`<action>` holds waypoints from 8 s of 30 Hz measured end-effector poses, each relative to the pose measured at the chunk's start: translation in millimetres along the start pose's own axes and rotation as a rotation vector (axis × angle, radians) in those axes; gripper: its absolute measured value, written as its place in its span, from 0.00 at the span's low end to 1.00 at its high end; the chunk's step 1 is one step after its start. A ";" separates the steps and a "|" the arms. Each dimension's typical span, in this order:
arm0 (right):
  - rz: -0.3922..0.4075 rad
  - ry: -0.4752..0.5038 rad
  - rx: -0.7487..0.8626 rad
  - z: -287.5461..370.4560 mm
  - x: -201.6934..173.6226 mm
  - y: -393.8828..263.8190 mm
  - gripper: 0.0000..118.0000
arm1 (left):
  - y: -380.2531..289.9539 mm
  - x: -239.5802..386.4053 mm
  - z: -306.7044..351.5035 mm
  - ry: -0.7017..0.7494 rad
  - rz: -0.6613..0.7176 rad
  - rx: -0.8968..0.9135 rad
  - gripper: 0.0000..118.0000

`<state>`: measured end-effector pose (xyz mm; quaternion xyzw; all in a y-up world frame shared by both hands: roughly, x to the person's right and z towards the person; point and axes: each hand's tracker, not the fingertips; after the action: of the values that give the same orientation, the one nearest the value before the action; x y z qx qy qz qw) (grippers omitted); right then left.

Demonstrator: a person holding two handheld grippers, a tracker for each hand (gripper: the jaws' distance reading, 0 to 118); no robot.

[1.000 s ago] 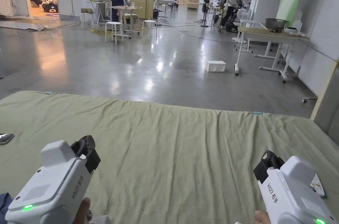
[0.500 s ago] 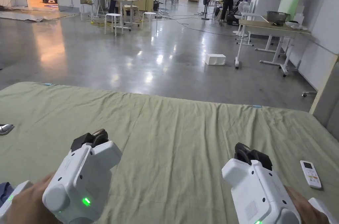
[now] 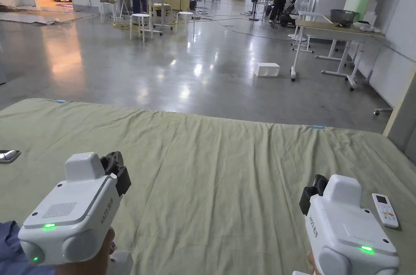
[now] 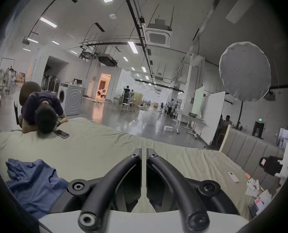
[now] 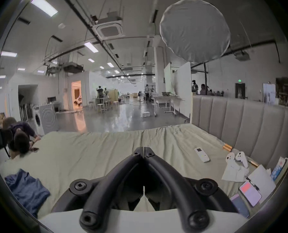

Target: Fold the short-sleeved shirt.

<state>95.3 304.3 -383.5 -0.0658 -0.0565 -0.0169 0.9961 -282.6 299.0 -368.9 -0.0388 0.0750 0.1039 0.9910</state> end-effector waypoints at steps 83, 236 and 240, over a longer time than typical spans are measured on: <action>0.180 0.231 -0.034 18.5 -65.9 -44.8 0.00 | -14.2 -200.1 22.6 0.130 -0.111 -0.245 0.02; 0.186 0.126 -0.469 -74.8 63.0 -63.0 0.04 | -78.1 -37.8 -9.6 -0.066 -0.221 -0.606 0.05; 0.219 0.108 -0.357 -61.4 64.8 -22.0 0.04 | -39.0 -35.6 -10.3 -0.078 -0.227 -0.530 0.05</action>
<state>165.5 272.6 -433.8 -0.2460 0.0082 0.0782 0.9661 -310.2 252.8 -371.0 -0.3008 0.0021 0.0095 0.9536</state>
